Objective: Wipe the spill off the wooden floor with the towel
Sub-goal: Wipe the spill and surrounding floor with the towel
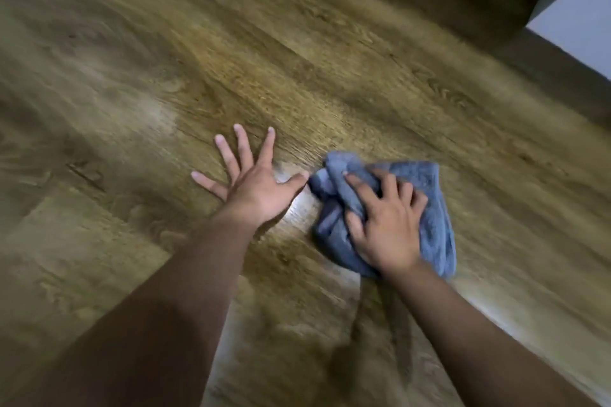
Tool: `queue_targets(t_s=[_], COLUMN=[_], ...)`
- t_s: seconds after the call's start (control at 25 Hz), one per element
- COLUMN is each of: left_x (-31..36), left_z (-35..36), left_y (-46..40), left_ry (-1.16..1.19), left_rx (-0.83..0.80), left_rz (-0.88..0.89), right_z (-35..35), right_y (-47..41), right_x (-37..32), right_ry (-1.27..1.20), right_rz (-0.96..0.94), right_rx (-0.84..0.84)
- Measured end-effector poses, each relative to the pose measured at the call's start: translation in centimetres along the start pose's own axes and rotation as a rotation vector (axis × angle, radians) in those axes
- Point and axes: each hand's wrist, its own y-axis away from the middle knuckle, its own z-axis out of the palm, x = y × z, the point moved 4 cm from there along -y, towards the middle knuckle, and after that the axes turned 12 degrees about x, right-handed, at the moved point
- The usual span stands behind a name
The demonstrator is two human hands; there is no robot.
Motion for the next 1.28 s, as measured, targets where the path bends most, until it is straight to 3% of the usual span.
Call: queue_targets(t_s=[0.16,0.36,0.56,0.8,0.96,1.04,1.16,1.28], left_x=[0.2,0.9,1.0,1.0,0.4,-1.4,-6.4,-10.5], left_z=[0.2,-0.7,-0.8,-0.5,-1.4,-2.2,-5.3,-6.7], left_y=[-0.7,-0.2,-0.2,-0.3,-0.2,0.1,0.6,0.3], left_ry=[-0.146,-0.128,-0.126,-0.114,0.011,-0.041,-0.074,0.000], left_rx=[-0.182,-0.236,-0.271,-0.270,-0.217,-0.154,-0.040,-0.072], left_rz=[-0.055,-0.055,-0.068,-0.065,-0.048,-0.025,-0.284,-0.451], right_z=[1.6,3.1,1.9,-0.8,-2.1,-2.4,-1.9,-1.4], right_y=[-9.5,-13.7,-10.1,2.2,8.3,9.5,8.7,6.3], right_x=[5.9,6.7,4.0,-3.3,-4.9,-4.9,-4.0,-3.9], right_ry=[0.067,0.080,0.054,-0.052,-0.080,-0.112,-0.106,-0.103], right_rz=[0.111,0.290,0.274,0.115,0.017,-0.013,-0.076,-0.105], right_rx=[0.018,0.071,0.063,-0.001,-0.055,-0.060,-0.079,-0.062])
